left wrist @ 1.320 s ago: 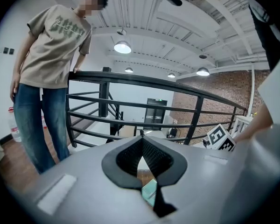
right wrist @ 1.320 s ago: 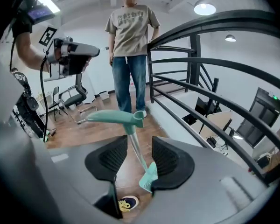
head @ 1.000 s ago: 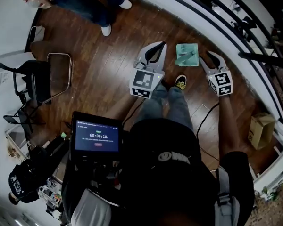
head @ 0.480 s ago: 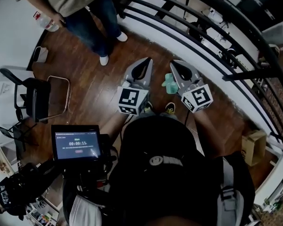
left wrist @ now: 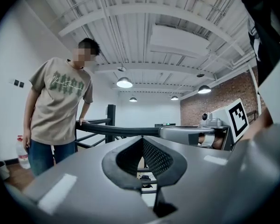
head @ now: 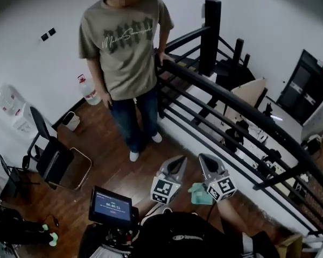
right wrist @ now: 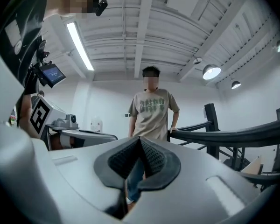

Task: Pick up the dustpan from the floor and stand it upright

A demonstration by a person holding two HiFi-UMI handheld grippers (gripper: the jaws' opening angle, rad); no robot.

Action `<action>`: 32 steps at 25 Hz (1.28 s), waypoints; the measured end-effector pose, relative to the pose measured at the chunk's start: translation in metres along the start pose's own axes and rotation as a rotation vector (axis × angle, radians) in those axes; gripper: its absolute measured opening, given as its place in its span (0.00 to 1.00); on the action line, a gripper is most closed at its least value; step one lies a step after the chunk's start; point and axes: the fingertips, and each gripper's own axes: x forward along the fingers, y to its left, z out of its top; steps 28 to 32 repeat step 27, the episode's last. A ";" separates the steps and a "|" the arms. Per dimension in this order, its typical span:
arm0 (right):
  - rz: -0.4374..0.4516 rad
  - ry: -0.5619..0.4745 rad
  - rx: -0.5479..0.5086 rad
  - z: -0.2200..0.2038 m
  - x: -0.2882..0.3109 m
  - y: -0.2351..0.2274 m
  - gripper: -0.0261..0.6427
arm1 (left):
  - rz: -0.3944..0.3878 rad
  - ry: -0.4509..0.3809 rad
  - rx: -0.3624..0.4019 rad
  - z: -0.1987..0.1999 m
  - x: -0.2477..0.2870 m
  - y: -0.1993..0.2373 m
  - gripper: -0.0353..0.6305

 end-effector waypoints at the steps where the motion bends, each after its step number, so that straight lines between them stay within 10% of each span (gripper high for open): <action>1: 0.005 0.003 -0.010 0.001 0.008 -0.006 0.04 | 0.003 -0.012 0.003 0.005 0.008 0.005 0.08; 32: 0.043 0.032 -0.067 -0.010 0.012 0.013 0.04 | 0.029 -0.058 0.011 0.002 -0.007 0.011 0.08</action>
